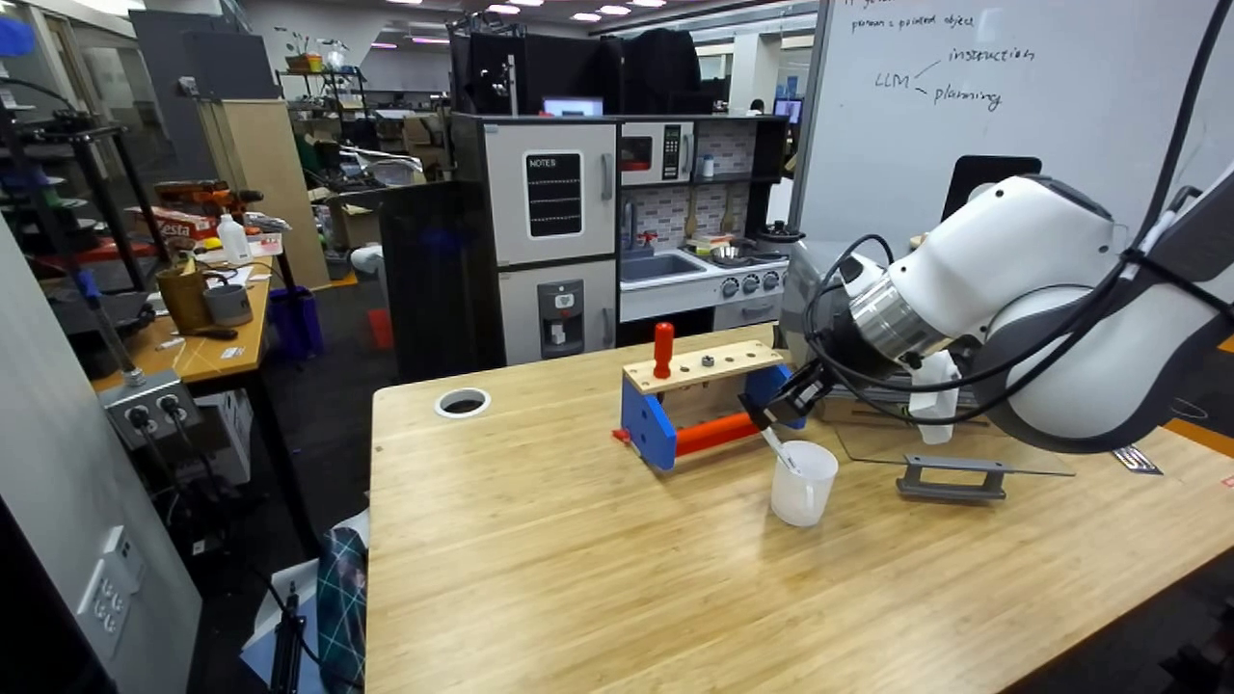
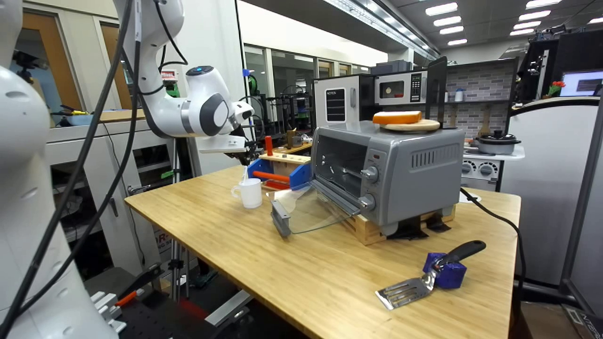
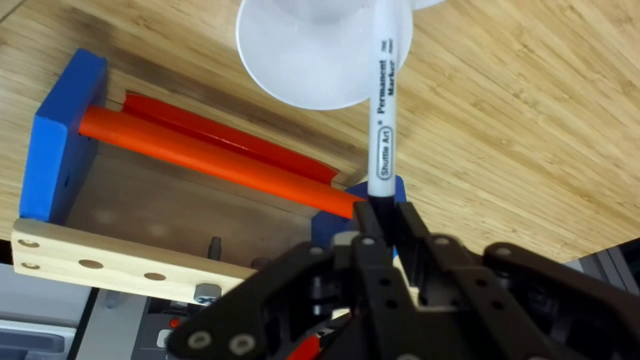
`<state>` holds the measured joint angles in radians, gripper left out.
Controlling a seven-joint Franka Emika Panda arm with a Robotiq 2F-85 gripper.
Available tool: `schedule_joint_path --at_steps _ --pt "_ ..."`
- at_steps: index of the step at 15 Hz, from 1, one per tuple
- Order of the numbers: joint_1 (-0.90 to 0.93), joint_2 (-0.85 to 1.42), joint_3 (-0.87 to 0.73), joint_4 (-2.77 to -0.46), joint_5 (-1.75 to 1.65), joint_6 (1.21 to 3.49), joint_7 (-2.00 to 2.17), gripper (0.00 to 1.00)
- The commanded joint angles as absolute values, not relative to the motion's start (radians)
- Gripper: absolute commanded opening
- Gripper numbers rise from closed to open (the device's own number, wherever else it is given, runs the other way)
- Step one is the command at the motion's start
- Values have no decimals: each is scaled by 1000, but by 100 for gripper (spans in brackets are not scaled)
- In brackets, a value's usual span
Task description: Put the marker in the mug
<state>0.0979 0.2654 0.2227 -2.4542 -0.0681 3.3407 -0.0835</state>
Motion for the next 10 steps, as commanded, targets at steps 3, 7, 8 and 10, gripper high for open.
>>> schedule_joint_path --at_steps 3,7,8,10 --pt "106 260 212 -2471 -72 3363 -51 4" --pt "105 260 210 -2472 -71 3362 -44 4" --pt "105 260 208 -2472 -70 3361 -42 4" --pt "134 254 170 -2473 -36 3340 -53 4"
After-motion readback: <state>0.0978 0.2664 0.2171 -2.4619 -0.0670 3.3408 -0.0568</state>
